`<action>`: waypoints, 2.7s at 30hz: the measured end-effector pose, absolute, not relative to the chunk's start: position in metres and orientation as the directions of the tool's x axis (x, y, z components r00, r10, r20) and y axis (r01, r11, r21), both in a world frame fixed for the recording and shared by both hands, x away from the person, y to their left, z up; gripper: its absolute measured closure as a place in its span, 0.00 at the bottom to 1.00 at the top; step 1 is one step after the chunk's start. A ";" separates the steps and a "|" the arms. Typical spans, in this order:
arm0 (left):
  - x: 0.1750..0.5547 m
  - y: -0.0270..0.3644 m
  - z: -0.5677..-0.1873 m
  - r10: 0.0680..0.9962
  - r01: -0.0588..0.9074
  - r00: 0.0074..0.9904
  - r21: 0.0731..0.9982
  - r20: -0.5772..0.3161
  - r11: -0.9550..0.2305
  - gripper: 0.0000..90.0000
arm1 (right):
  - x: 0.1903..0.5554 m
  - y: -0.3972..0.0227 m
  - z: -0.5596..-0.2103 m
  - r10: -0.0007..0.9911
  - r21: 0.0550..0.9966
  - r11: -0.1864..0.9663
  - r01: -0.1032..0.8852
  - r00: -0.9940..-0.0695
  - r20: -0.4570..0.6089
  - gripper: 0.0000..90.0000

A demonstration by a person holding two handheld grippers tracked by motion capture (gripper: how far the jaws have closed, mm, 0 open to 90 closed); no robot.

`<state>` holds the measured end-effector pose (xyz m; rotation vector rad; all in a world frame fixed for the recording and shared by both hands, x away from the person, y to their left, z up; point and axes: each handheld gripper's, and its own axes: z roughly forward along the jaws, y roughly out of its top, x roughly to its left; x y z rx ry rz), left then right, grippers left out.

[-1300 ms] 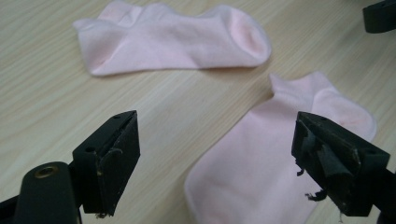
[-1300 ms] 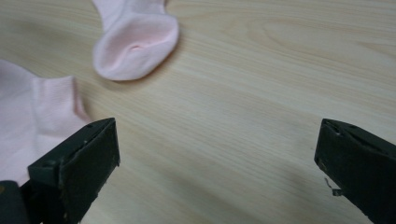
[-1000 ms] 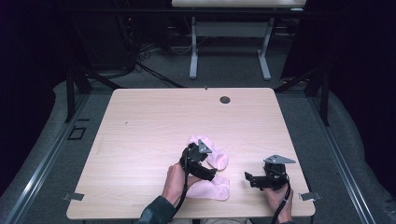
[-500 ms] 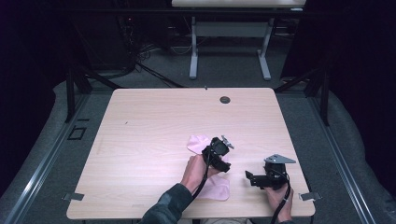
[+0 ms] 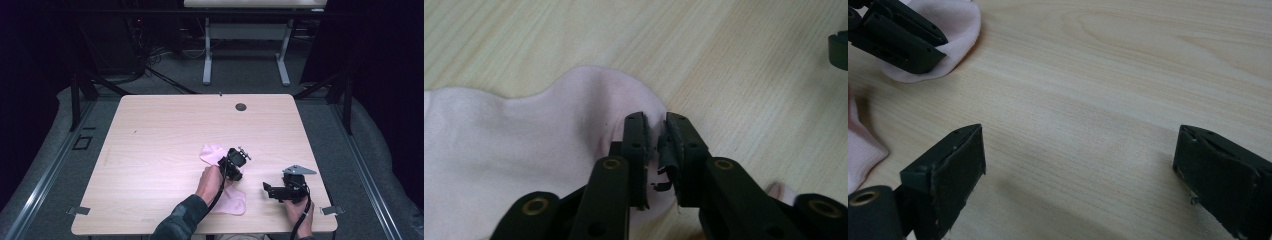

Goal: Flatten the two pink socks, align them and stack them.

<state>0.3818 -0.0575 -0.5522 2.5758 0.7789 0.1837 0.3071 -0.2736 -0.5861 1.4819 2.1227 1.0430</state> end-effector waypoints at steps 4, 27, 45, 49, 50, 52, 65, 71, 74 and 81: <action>0.383 -0.056 -0.553 0.560 0.502 0.829 0.451 -0.006 -0.738 0.96 | 0.307 -0.273 -0.586 0.912 0.731 0.185 0.656 -0.392 0.122 0.07; 0.389 -0.026 -0.471 0.606 0.507 0.791 0.642 -0.081 -0.575 0.98 | 0.307 -0.262 -0.572 0.879 0.764 0.122 0.634 -0.427 0.214 0.15; 0.393 -0.031 -0.441 0.625 0.529 0.760 0.727 -0.178 -0.437 0.98 | 0.344 -0.188 -0.555 0.856 0.815 0.158 0.558 -0.488 0.168 0.49; 0.394 -0.025 -0.441 0.623 0.540 0.754 0.737 -0.208 -0.407 0.98 | 0.349 -0.191 -0.556 0.869 0.830 0.117 0.545 -0.462 0.181 0.76; 0.395 -0.023 -0.440 0.621 0.544 0.753 0.736 -0.218 -0.402 0.98 | 0.350 -0.193 -0.556 0.866 0.829 0.107 0.549 -0.461 0.193 0.80; 0.395 -0.019 -0.440 0.622 0.552 0.747 0.738 -0.233 -0.387 0.98 | 0.353 -0.195 -0.557 0.861 0.832 0.091 0.547 -0.463 0.210 0.88; 0.397 0.017 -0.452 0.601 0.587 0.722 0.764 -0.343 -0.268 0.98 | 0.345 -0.205 -0.516 0.878 0.864 0.183 0.469 -0.473 0.070 0.99; 0.398 0.045 -0.482 0.632 0.641 0.676 0.726 -0.379 -0.251 0.98 | 0.342 -0.188 -0.502 0.827 0.777 0.394 0.491 -0.558 -0.066 0.99; 0.394 0.061 -0.502 0.654 0.674 0.647 0.696 -0.393 -0.248 0.98 | 0.346 -0.169 -0.514 0.770 0.702 0.507 0.501 -0.629 -0.107 0.99; 0.386 0.093 -0.540 0.692 0.732 0.592 0.636 -0.414 -0.245 0.97 | 0.356 -0.145 -0.545 0.688 0.620 0.582 0.526 -0.725 -0.032 0.92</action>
